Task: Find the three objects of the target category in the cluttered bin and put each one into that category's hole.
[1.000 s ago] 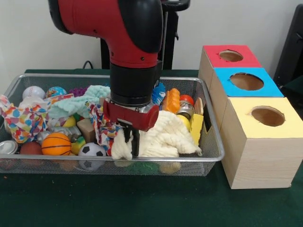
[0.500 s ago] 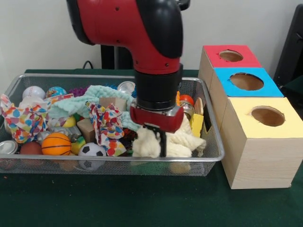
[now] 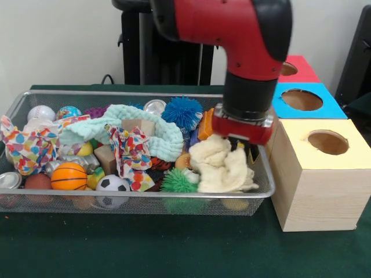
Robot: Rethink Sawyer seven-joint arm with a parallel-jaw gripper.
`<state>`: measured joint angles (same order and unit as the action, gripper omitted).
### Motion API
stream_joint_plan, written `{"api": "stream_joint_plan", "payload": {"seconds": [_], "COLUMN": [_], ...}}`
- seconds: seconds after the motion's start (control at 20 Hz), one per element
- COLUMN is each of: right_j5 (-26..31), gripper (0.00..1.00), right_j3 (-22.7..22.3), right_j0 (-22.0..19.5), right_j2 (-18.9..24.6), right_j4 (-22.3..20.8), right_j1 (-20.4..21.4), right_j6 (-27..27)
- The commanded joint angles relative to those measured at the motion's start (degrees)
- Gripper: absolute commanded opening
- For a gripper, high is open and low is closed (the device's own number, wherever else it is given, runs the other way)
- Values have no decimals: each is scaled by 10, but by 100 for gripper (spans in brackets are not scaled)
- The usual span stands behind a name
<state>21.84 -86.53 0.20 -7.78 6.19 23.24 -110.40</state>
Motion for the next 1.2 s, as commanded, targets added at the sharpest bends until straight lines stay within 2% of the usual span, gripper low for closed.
{"api": "stream_joint_plan", "payload": {"seconds": [0.05,0.2,0.45,0.75,1.2], "right_j5": [114,108,129,125,81], "gripper": [0,0,0,0,0], "right_j3": [-10,-1,11,15,17], "right_j0": [44,40,54,45,6], "right_j2": [-89,-92,-122,-125,-93], "right_j4": [24,27,27,32,45], "right_j1": [-11,-22,-37,-50,-59], "right_j6": [-173,-159,-158,-141,-106]}}
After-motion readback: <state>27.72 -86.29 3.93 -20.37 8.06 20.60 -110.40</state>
